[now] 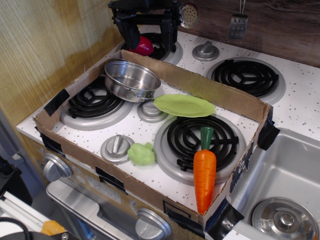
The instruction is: Put carrot on plate
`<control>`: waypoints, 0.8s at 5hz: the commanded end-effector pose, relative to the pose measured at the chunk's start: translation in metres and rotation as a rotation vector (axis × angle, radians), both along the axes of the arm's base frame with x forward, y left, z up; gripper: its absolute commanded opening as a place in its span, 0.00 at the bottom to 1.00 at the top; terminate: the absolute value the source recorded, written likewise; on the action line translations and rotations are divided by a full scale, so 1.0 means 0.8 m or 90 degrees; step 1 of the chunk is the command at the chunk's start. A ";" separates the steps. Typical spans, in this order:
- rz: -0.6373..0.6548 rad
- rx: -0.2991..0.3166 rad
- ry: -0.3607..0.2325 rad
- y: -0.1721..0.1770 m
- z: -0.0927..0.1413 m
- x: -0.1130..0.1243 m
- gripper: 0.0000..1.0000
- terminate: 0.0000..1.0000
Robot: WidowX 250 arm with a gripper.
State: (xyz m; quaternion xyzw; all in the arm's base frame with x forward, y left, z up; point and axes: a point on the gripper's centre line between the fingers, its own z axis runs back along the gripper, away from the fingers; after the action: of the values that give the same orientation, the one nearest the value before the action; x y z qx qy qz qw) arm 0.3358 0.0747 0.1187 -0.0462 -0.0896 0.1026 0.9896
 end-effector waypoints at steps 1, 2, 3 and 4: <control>0.000 0.000 0.000 0.000 0.000 0.000 1.00 0.00; 0.028 -0.005 0.006 -0.018 0.023 -0.004 1.00 0.00; 0.076 -0.014 0.018 -0.049 0.044 -0.016 1.00 0.00; 0.120 -0.031 0.023 -0.078 0.052 -0.032 1.00 0.00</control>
State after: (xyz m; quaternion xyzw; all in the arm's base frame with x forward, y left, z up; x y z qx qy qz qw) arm 0.3058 0.0073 0.1434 -0.0588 -0.0460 0.2010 0.9768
